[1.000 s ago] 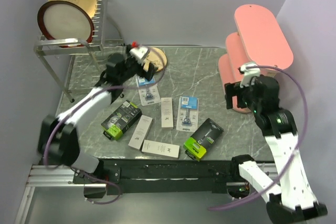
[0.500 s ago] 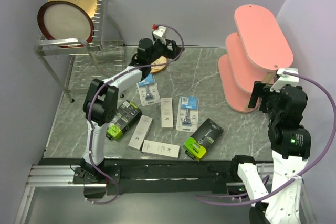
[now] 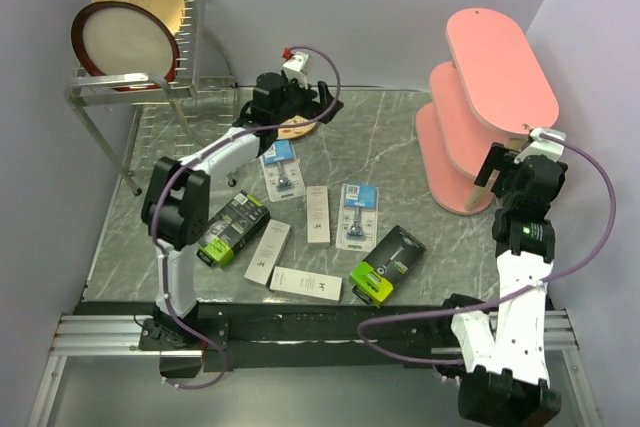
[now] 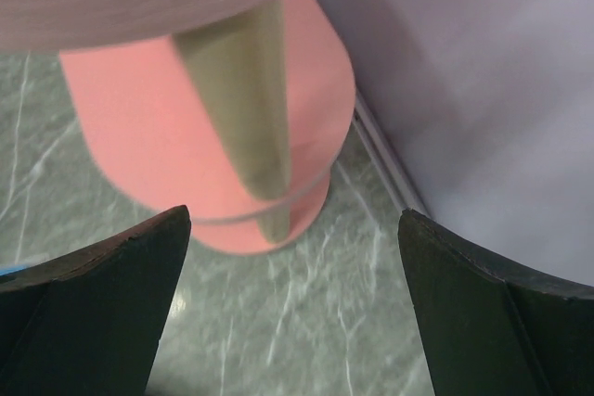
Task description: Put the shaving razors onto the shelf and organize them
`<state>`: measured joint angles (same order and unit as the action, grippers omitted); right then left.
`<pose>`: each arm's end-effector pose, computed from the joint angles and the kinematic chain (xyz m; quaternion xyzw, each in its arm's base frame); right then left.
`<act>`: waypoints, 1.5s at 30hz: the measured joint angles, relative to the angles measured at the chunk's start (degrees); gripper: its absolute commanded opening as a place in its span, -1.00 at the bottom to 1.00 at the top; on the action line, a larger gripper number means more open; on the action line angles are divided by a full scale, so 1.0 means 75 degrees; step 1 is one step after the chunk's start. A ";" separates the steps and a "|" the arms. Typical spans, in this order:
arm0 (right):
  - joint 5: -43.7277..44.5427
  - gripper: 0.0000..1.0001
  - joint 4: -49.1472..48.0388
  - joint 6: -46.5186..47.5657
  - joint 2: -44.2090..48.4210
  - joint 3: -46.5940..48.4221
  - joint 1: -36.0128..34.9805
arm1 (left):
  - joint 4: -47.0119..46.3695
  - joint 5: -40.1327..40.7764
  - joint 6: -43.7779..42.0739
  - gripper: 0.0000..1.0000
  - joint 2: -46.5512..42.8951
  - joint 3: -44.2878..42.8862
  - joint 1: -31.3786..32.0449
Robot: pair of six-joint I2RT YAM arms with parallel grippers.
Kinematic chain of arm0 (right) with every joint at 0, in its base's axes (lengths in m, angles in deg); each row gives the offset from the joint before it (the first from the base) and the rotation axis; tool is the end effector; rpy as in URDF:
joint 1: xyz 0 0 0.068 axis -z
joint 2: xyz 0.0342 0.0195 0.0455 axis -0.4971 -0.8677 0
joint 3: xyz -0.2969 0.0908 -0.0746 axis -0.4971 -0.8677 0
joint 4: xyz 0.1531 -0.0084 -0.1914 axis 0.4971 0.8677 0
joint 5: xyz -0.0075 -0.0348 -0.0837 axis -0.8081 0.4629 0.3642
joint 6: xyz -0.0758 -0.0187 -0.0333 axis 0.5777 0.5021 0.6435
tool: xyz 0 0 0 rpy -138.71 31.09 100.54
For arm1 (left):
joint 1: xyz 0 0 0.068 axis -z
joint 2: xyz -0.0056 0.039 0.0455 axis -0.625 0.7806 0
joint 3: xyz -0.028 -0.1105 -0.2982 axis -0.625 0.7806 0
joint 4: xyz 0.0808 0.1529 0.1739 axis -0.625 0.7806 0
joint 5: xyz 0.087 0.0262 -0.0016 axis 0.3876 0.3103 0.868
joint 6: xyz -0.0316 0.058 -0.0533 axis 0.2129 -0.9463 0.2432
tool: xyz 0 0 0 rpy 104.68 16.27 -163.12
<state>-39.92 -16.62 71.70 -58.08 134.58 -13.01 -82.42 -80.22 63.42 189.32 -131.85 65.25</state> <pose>0.1464 -0.0528 0.3733 0.1444 0.7967 -0.1344 0.5713 0.4662 -0.2609 0.3406 0.1768 0.7130 -0.3622 0.5738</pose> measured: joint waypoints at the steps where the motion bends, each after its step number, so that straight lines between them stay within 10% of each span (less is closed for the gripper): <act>1: -0.0052 1.00 -0.0291 0.0000 -0.0058 -0.0128 0.0090 | 0.0187 0.0052 -0.0073 0.99 -0.0187 0.0085 -0.0026; 16: -0.1967 0.13 -0.3660 0.0647 -0.0341 -0.2238 0.0516 | 0.2040 0.0224 -0.1288 0.99 -0.0737 -0.0603 0.0085; 25: -0.2069 0.38 -0.4954 0.1003 -0.0574 -0.2591 0.0562 | 0.2515 0.0405 -0.1699 0.99 -0.0729 -0.0574 0.0125; 33: -0.2294 -0.45 -0.5552 0.0772 -0.0988 -0.2597 0.0697 | 0.2722 0.0618 -0.1955 0.99 -0.0938 -0.0268 0.0152; 45: -0.3034 -0.35 -0.4491 0.0224 -0.0810 -0.2209 0.0315 | 0.2661 0.0793 -0.2031 0.99 -0.1431 0.0364 0.0210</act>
<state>-62.67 -50.30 73.38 -64.15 118.01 -10.65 -62.46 -74.27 48.18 178.59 -129.12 66.82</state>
